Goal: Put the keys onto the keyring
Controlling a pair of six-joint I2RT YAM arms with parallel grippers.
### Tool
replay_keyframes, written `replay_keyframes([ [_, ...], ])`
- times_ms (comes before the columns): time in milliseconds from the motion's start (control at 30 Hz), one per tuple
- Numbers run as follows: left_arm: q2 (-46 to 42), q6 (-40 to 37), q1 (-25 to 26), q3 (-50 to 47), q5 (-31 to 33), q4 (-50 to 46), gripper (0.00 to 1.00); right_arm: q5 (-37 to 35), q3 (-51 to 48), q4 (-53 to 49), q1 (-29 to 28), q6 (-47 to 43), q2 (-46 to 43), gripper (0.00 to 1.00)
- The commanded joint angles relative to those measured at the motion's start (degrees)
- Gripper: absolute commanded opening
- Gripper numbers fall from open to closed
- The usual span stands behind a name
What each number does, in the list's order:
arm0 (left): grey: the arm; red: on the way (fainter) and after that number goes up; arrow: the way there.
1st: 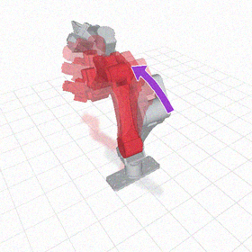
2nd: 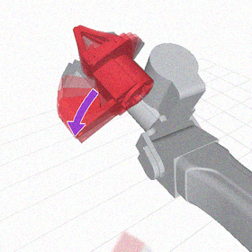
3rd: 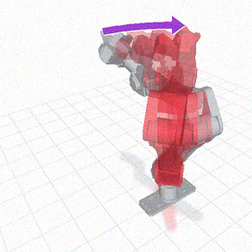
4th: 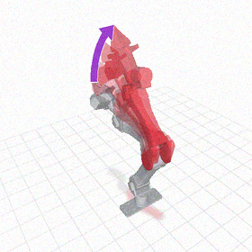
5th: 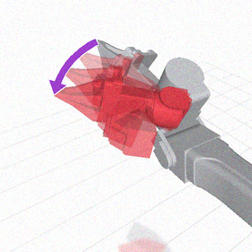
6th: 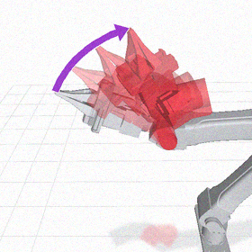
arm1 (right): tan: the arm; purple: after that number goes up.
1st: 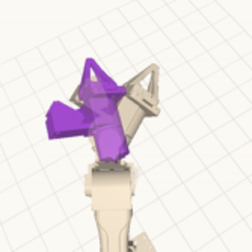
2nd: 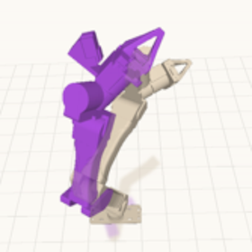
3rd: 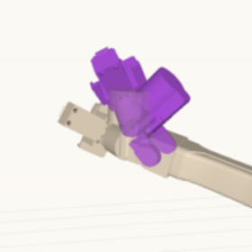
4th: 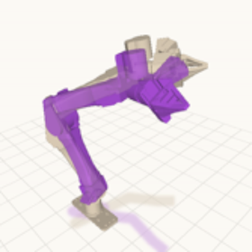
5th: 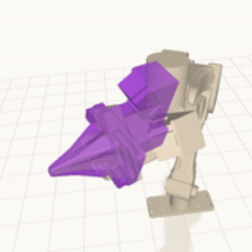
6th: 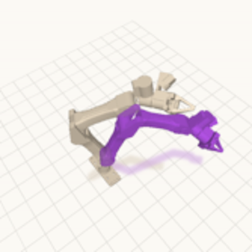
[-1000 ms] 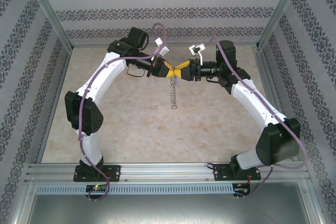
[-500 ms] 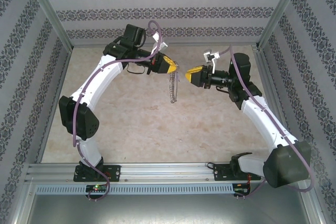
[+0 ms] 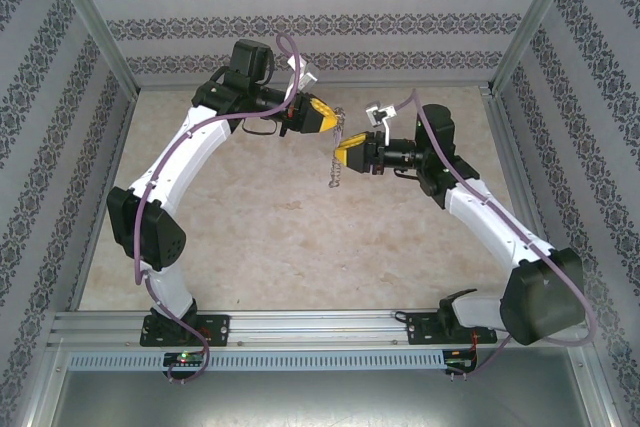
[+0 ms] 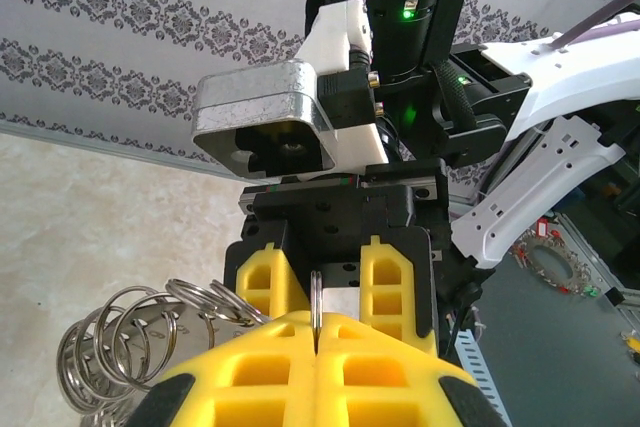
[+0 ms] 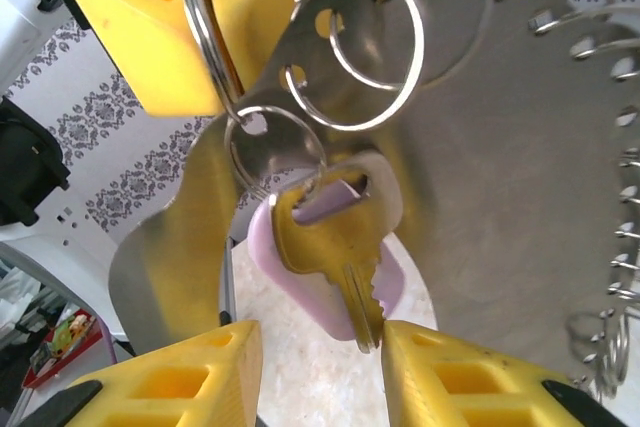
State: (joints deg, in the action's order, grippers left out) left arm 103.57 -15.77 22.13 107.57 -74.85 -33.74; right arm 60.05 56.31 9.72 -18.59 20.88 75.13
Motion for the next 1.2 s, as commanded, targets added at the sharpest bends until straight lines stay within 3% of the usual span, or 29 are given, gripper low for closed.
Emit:
replay_keyframes([
  [0, -2.58, 1.18, 0.46, -0.50, -2.59, 3.17, 0.00, 0.75, 2.48, 2.41, -1.14, -0.41, 0.78, 0.37],
  [400, -2.67, 0.74, 0.58, -0.53, -2.89, 2.65, 0.00, -4.92, 0.93, -2.53, -1.22, -4.49, -3.85, 0.53],
  [1167, -3.45, 0.92, 0.84, -0.52, -3.01, 2.50, 0.00, -11.74, 2.63, -2.56, -3.94, -5.62, -2.21, 0.52],
])
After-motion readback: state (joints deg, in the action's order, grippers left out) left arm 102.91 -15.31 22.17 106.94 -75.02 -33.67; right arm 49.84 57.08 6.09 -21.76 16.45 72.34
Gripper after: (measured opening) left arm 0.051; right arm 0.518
